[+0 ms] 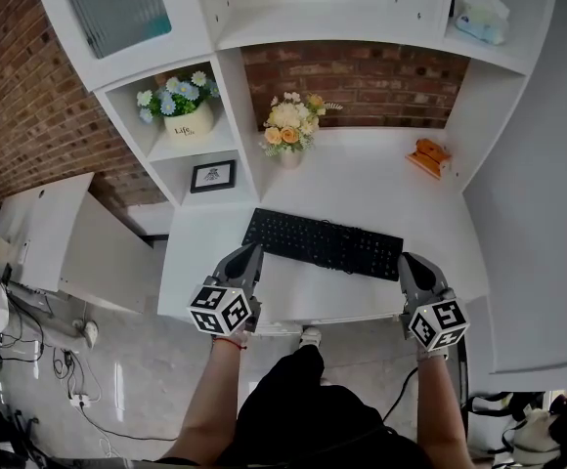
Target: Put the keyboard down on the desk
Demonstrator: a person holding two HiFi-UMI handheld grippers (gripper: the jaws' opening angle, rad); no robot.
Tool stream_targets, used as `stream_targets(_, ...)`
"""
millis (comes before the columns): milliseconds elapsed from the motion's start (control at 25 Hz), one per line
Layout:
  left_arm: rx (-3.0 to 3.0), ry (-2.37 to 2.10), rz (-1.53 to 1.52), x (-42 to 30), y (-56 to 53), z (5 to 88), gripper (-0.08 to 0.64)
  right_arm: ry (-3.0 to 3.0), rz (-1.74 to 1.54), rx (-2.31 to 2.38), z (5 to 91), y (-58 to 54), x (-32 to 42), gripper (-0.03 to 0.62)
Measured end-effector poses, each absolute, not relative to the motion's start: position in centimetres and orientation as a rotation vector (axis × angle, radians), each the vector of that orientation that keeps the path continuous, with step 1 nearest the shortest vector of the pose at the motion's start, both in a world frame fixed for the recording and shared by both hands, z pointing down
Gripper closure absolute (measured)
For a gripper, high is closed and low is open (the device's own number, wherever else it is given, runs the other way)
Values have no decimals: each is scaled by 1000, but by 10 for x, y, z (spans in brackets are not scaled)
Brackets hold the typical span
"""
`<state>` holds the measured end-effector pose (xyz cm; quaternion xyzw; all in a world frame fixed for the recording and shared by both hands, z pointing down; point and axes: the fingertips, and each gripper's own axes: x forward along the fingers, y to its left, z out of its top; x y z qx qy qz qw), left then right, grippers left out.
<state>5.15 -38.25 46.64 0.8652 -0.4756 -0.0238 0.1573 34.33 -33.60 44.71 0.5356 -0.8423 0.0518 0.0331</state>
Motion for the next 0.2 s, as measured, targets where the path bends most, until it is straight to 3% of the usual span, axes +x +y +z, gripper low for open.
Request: stream_targets(200, 2481, -1368, -93, 50, -374, 461, 561, -2604, 146, 1656, 445, -326, 342, 594)
